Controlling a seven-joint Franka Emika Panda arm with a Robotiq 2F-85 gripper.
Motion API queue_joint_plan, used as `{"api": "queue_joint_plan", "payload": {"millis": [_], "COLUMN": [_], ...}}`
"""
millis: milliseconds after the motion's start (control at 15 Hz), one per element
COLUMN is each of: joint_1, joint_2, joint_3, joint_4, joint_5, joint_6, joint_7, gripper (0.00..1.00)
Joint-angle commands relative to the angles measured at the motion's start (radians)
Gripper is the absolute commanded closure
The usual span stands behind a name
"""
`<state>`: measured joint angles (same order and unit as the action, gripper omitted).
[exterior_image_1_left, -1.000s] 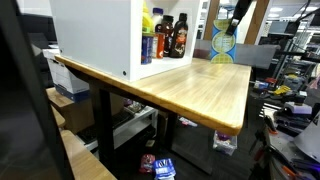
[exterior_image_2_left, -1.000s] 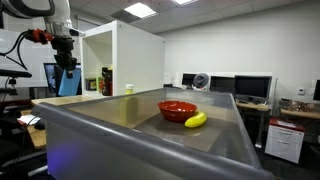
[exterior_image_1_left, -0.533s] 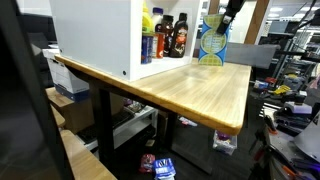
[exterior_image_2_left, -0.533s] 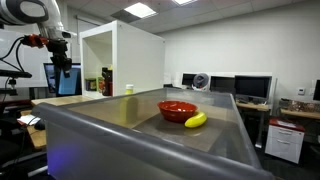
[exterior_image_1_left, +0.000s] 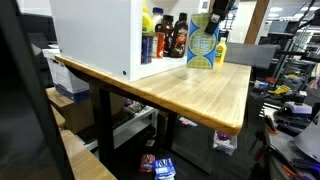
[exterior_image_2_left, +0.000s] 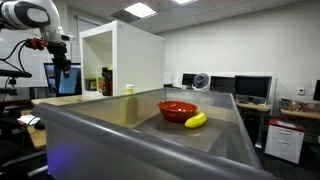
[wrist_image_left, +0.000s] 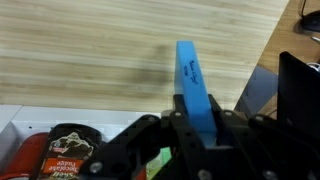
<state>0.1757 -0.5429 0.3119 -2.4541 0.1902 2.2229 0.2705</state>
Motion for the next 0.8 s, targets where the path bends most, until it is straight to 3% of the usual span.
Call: {"api": "queue_joint_plan", "payload": {"millis": [0, 733], "joint_1": [-0.005, -0.015], "joint_2": [0.079, 0.177], "joint_3": [0.011, 0.025], "joint_4": [0.068, 0.214], "joint_5": [-0.054, -0.14], "joint_6": [0.03, 0.03], "joint_7": [0.022, 0.107], "gripper": [0.94, 0.94]}}
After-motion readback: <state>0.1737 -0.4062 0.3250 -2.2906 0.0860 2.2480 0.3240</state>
